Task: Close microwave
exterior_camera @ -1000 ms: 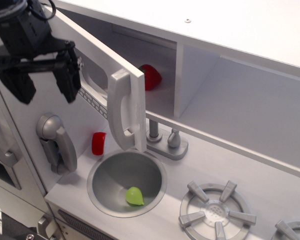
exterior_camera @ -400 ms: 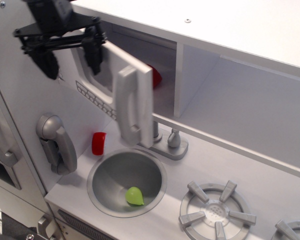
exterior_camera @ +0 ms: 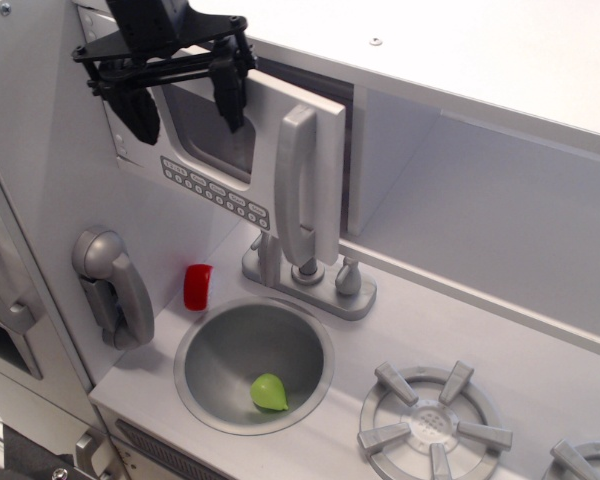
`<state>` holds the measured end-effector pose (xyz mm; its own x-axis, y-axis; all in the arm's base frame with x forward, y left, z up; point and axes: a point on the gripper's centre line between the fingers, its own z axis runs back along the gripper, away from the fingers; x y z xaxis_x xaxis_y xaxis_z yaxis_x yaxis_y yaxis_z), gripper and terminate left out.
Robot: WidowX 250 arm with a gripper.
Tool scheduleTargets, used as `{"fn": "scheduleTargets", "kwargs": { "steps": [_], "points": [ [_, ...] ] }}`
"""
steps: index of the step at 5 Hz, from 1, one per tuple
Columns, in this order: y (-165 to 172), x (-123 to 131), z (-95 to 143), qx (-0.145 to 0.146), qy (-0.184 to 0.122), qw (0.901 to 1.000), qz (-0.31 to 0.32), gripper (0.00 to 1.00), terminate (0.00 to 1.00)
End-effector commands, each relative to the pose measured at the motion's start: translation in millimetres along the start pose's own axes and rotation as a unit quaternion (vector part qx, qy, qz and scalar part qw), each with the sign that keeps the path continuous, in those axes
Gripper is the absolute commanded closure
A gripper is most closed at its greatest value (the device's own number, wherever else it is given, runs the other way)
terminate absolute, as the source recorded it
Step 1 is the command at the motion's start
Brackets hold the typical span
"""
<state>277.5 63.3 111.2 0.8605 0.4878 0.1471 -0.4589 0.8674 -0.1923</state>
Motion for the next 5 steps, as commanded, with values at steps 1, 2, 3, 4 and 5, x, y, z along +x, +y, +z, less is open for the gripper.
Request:
{"fn": "scheduleTargets", "kwargs": {
  "steps": [1, 2, 3, 4, 5],
  "points": [
    [-10, 7, 8, -0.002, -0.025, 0.9996, 0.015, 0.0, 0.0],
    [-14, 13, 7, -0.003, -0.038, 0.9992, 0.015, 0.0, 0.0],
    [-10, 14, 11, -0.024, -0.09, 0.9957, -0.001, 0.0, 0.0],
    [23, -15, 11, 0.009, 0.035, 0.9993, 0.007, 0.0, 0.0],
    [45, -31, 6, 0.062, 0.116, 0.9911, -0.021, 0.0, 0.0]
  ]
}}
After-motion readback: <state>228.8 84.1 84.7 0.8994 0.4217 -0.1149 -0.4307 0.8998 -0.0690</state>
